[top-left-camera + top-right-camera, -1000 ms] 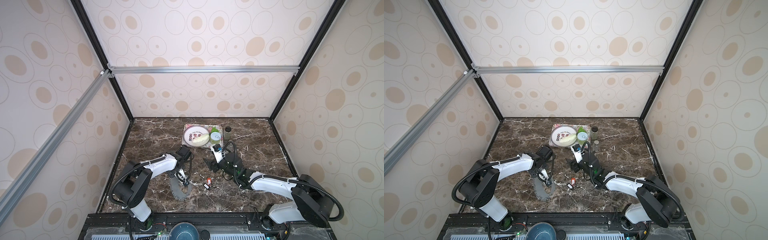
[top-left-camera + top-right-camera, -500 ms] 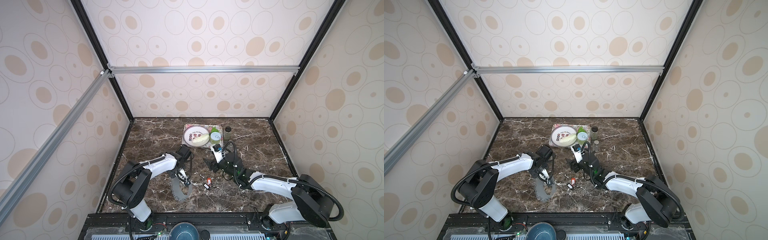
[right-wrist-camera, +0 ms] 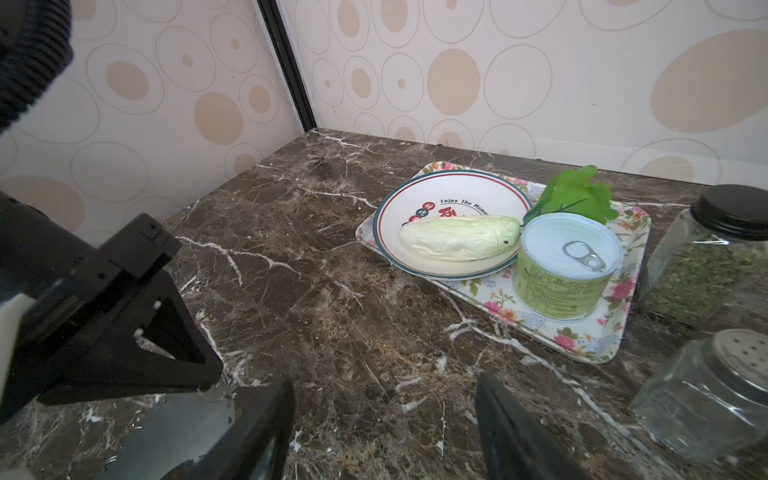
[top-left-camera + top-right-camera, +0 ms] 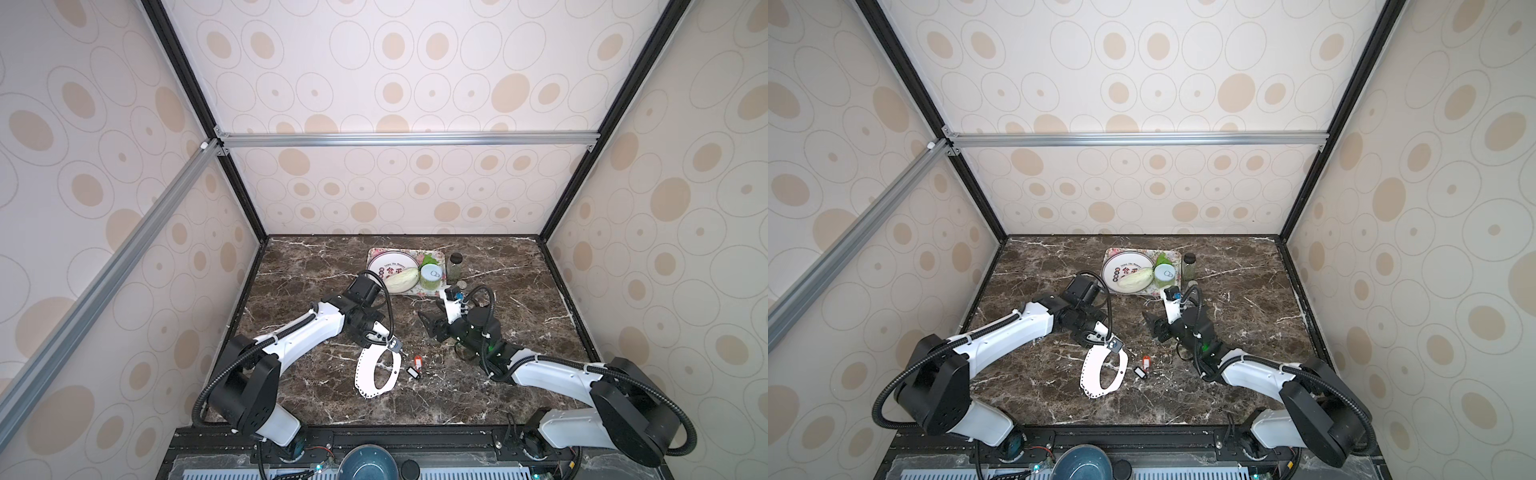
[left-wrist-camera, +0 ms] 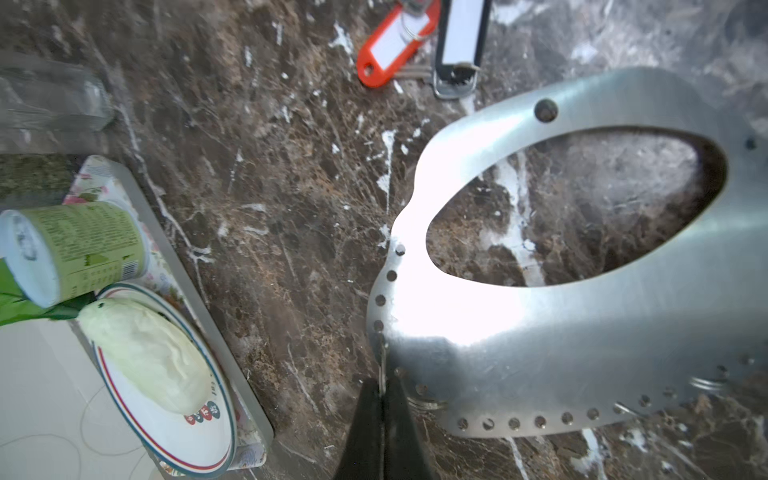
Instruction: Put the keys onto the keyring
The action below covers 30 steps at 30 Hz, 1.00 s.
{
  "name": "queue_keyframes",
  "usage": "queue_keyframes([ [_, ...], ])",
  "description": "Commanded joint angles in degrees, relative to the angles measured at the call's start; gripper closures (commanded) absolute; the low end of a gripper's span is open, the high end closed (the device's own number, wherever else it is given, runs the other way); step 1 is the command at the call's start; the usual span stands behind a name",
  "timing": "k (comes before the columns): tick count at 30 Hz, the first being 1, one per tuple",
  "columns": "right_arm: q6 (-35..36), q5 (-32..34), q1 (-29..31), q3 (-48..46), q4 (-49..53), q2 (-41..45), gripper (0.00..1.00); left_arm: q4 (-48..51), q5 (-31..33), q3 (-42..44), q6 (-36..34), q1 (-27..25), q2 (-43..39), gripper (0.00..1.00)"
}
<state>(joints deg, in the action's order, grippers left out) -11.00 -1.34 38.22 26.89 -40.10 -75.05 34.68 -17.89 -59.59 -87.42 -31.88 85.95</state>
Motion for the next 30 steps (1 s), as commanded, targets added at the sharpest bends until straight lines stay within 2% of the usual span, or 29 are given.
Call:
queue_keyframes([
  [1, -2.6, -1.5, -1.2, -1.8, -5.2, 1.0, 0.28, -4.4, -10.1, 0.8, 4.8, 2.3, -5.3, 1.00],
  [7, -3.2, -3.6, -1.5, -1.7, -6.4, -0.1, 0.28, -16.9, -22.4, 6.3, 14.8, 3.9, -12.3, 1.00],
  [12, -2.9, -4.3, -1.5, -1.7, -6.8, -0.2, 0.27, -25.1, -21.8, 9.1, 25.2, 4.0, -15.7, 1.00],
  [20, -2.7, -5.4, -1.5, -1.1, -6.8, -1.4, 0.26, -34.4, -25.1, 12.5, 42.0, 5.0, -20.7, 1.00],
  [22, -2.6, -5.4, -1.6, -1.0, -6.8, -1.7, 0.24, -39.4, -25.9, 15.3, 46.6, 5.2, -22.8, 1.00],
  [26, -1.4, -3.3, -1.7, -1.6, -7.0, -1.9, 0.21, -54.0, -21.3, 20.4, 61.1, 5.9, -25.5, 1.00],
  [30, -0.9, -2.2, -1.7, -2.5, -6.6, -0.4, 0.20, -58.9, -23.1, 18.9, 69.0, 6.0, -24.2, 1.00],
])
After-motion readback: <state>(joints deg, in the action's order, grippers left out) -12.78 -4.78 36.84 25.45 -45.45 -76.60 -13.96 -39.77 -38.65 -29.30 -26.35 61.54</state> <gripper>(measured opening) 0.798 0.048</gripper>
